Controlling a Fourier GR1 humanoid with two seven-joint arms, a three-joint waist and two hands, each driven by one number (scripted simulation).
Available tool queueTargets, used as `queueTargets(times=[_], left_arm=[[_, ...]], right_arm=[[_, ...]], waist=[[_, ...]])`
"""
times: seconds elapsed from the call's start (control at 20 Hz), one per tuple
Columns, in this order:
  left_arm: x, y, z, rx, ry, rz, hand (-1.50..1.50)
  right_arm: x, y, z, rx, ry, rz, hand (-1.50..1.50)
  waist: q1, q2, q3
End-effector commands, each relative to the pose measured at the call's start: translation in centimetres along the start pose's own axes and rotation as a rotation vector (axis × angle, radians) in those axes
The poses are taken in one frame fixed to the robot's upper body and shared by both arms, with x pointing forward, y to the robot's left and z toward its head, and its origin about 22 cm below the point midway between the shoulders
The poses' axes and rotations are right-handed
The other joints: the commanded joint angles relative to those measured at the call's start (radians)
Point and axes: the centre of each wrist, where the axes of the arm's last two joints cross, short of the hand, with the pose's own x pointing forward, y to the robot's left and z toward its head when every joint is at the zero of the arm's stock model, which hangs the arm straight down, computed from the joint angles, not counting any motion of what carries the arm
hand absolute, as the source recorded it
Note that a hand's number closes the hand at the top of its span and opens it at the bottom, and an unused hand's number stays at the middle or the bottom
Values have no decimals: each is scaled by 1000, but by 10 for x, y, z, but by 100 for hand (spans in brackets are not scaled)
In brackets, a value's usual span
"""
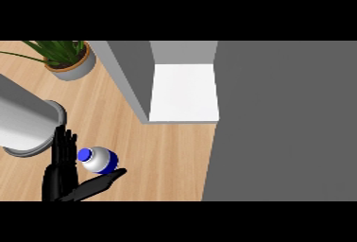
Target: Pick up the bottled water, place it into the cabinet and close the cabinet
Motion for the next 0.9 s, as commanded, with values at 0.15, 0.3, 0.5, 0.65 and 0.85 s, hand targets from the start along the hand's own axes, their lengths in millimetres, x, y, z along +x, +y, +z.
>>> queueTargets(times=[0.15,0.3,0.5,0.65,0.85], left_arm=[[-40,22,9,27,35,1,-150],[-59,23,23,34,36,-2,-150],[-81,30,8,43,42,-12,-150],[-92,27,14,43,46,-3,-150],[-115,10,8,6,65,0,-150]], right_arm=[[31,4,24,2,-71,3,-150],[38,5,20,-5,-74,22,-150],[38,1,27,-13,-67,13,-150],[44,-1,26,22,-71,10,-150],[32,6,24,15,-74,21,-150]], waist=[[3,0,1],[5,0,0],[-1,0,0],[1,0,0],[-6,1,0]])
